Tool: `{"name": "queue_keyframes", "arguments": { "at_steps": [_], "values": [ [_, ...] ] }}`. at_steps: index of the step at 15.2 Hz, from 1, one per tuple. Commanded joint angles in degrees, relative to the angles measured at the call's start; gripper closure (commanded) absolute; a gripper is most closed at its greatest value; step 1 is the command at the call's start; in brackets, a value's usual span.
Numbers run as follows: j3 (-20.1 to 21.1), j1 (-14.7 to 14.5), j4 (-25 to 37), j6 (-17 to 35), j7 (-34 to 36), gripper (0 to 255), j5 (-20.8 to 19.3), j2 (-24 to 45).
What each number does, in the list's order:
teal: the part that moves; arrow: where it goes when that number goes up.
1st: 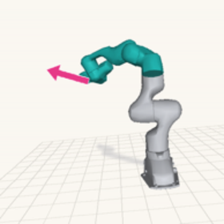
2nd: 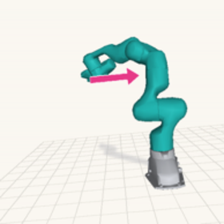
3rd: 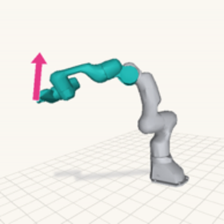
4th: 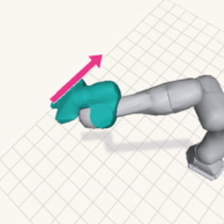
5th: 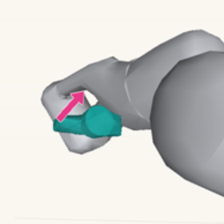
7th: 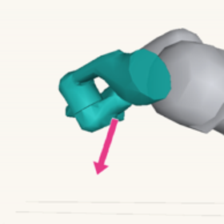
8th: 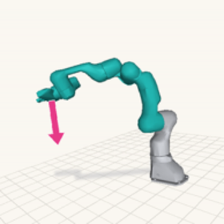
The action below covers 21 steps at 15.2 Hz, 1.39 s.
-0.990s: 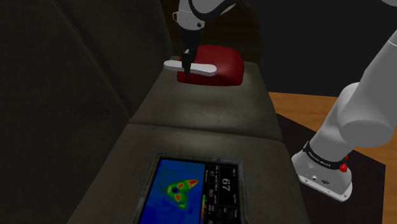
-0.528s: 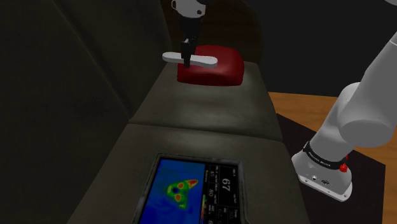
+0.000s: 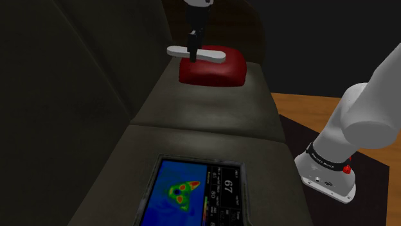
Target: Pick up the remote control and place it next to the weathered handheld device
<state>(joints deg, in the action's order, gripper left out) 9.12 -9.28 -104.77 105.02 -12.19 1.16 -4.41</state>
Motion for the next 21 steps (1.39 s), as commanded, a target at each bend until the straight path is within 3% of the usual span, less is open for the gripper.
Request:
{"name": "queue_keyframes", "arguments": {
  "at_steps": [1,11,21],
  "values": [
    [0.4,-0.5,-4.8,0.5,0.7,255,0.7,-4.4],
    [2.6,-3.9,-23.8,-1.1,4.3,255,4.8,-25.4],
    [6.1,-9.5,-35.9,-9.0,10.2,255,10.1,-45.8]
  ]
}}
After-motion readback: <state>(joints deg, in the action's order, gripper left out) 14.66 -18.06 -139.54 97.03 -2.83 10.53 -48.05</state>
